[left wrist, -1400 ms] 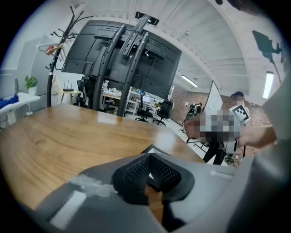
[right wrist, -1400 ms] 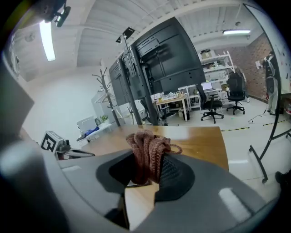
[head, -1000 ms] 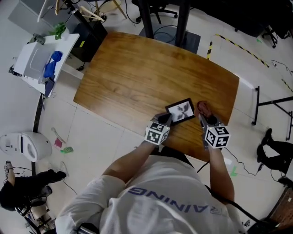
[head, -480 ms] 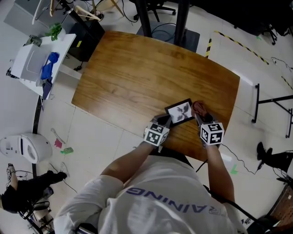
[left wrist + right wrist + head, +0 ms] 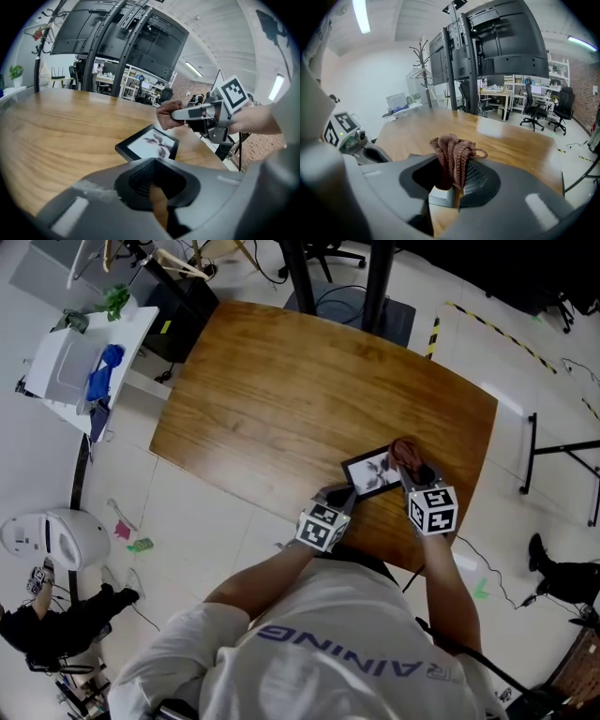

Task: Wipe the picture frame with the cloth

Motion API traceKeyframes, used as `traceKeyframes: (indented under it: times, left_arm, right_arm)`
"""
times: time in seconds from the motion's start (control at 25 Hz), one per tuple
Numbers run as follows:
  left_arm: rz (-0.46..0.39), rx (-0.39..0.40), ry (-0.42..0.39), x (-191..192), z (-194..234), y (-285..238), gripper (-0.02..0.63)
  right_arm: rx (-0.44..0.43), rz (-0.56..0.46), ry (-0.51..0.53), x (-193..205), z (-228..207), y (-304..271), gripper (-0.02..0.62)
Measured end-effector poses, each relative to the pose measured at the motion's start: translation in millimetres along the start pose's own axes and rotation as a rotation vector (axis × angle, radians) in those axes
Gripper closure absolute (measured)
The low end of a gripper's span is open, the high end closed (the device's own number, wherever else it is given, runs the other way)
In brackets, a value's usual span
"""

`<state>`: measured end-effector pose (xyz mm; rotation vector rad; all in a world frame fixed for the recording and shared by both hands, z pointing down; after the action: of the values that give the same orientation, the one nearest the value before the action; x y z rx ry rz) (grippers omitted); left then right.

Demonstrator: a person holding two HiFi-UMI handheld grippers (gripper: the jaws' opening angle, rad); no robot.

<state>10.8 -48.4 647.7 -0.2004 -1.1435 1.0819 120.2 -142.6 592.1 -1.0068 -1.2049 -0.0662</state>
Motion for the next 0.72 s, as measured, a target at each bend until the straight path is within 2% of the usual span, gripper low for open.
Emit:
traceKeyframes:
  times: [0.2, 0.48, 0.72]
  left_arm:
    - [0.03, 0.025, 0.005, 17, -11, 0, 0.598]
    - [0.045, 0.027, -0.025, 17, -10, -7, 0.6]
    - [0.091, 0.007, -0.041, 15, -7, -7, 0.6]
  right_arm:
    - [-0.009, 0.001, 0.021, -7, -2, -13, 0.479]
    - [-0.018, 0.094, 0.123, 8, 3, -35, 0.477]
    - [0.008, 0.146, 0.127, 18, -1, -32, 0.474]
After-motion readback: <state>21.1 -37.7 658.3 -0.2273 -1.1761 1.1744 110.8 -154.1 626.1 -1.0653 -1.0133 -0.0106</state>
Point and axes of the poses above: the fingertips, and each gripper's own axes: y backward along the fingers, z to its left, x out of its underside, the point moved 1 cm from there along y, backward along the fingers, and after that the axes turned 9 degrees about y, right-handed, at the moved point
